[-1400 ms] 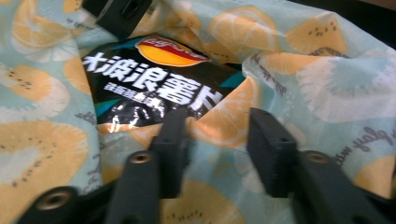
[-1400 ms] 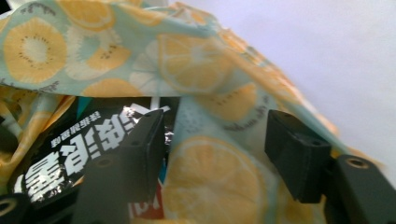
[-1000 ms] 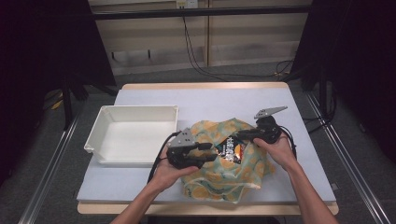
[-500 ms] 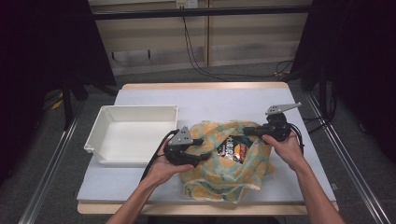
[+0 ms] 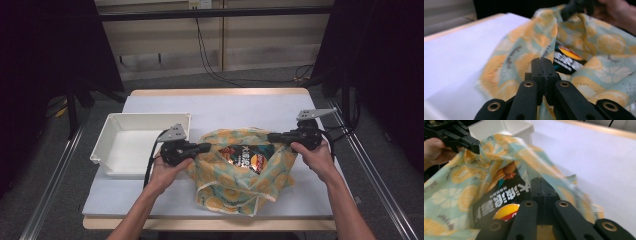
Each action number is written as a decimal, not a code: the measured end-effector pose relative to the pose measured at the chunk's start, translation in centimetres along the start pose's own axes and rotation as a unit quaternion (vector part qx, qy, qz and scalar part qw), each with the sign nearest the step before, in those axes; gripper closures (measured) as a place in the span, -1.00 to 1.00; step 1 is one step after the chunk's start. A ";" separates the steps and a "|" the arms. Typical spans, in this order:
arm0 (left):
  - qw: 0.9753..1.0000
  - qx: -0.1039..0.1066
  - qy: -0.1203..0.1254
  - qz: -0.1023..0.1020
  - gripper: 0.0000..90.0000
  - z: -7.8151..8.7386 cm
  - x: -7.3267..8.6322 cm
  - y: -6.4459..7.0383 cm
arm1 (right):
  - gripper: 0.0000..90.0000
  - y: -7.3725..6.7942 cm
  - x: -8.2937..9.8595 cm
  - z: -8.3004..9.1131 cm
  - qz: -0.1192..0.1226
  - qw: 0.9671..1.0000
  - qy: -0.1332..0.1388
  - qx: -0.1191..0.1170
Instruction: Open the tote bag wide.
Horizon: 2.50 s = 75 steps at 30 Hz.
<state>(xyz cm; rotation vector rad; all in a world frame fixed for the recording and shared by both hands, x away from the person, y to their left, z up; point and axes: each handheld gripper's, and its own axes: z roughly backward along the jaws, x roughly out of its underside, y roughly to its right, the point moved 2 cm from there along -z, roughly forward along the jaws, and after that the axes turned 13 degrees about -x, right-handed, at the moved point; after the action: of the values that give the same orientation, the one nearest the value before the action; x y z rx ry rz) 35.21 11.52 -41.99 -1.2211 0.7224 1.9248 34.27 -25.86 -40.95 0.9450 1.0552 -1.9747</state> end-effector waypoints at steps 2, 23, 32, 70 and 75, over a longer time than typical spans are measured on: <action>1.000 -0.007 0.006 0.015 1.00 0.5 -0.2 -0.9 | 1.00 0.0 0.0 0.6 0.005 1.000 0.013 -0.001; 0.999 -0.005 0.033 -0.004 0.15 2.2 -1.4 2.4 | 0.99 2.7 1.6 -1.8 -0.024 0.997 -0.010 0.074; 0.994 0.094 0.005 -0.049 -0.07 -1.1 -2.9 9.7 | 0.33 0.9 0.6 -0.7 -0.001 0.997 0.001 0.073; 0.981 0.141 -0.090 -0.097 0.97 -12.1 2.8 18.0 | 1.00 6.1 0.6 -5.1 -0.035 0.991 -0.043 0.123; 0.975 0.129 -0.119 -0.132 0.82 -12.4 4.0 18.3 | 0.86 6.4 2.0 -5.1 -0.048 0.990 -0.038 0.128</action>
<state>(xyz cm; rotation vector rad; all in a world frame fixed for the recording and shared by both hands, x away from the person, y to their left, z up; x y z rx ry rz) 25.41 -7.33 -49.19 -0.8609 0.6262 1.6616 39.92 -24.58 -47.06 0.9570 0.8318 -2.2468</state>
